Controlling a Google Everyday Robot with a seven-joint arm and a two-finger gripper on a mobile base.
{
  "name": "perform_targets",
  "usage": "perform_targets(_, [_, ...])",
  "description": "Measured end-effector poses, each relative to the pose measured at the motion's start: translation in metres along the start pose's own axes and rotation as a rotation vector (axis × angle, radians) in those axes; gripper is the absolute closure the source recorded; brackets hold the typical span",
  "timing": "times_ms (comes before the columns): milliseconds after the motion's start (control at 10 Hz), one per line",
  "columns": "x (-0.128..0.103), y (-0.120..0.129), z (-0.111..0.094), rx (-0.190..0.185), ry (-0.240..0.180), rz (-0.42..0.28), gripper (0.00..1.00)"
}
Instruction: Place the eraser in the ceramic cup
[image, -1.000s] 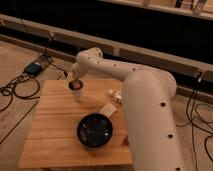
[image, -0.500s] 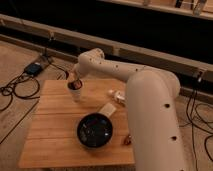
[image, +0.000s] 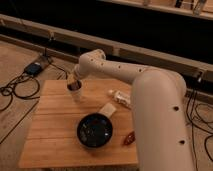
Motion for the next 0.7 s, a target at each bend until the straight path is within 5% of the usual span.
perform_targets(700, [0.002, 0.002, -0.02, 0.0, -0.003, 0.009, 0.2])
